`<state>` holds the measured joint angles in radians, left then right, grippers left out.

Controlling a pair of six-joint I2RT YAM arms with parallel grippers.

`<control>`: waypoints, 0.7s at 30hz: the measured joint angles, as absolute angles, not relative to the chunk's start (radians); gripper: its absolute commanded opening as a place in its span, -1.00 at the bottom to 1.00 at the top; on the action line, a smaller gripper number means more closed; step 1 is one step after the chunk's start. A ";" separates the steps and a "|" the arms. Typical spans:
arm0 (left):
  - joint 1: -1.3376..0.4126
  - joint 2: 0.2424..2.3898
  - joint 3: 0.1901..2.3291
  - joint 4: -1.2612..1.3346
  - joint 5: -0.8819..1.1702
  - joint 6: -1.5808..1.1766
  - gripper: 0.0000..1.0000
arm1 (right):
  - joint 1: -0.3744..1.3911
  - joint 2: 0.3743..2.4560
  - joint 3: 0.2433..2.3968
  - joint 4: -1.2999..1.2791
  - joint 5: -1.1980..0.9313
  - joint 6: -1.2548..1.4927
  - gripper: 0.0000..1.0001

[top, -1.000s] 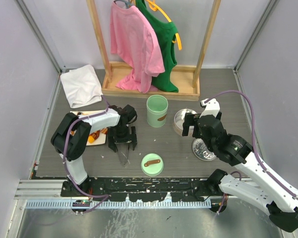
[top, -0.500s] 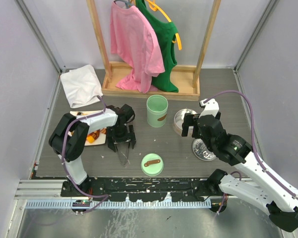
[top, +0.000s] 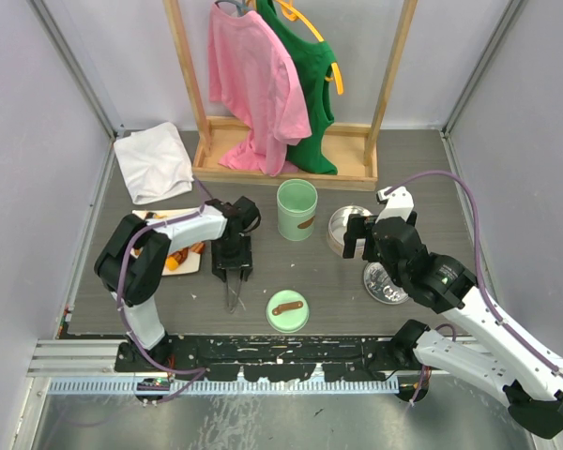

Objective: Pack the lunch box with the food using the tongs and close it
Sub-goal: Pick up the clamp at the center of the board.

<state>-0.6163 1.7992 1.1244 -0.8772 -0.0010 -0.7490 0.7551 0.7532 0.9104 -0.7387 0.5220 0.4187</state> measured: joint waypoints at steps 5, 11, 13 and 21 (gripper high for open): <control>-0.622 1.790 1.125 -0.860 -0.030 -0.704 -0.01 | 0.755 0.752 0.910 -0.739 0.522 0.421 1.00; -0.620 1.745 1.122 -0.865 -0.076 -0.659 -0.13 | 0.755 0.752 0.910 -0.739 0.522 0.423 1.00; -0.620 1.713 1.122 -0.883 -0.076 -0.649 -0.13 | 0.755 0.753 0.910 -0.739 0.522 0.424 1.00; -0.620 1.473 1.187 -1.052 -0.075 -0.612 -0.10 | 0.755 0.767 0.910 -0.735 0.521 0.446 1.00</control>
<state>-0.6197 1.4731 1.1870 -1.0523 -0.0750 -0.6121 0.7551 0.7670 0.9104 -0.7353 0.5213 0.4461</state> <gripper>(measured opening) 0.448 0.998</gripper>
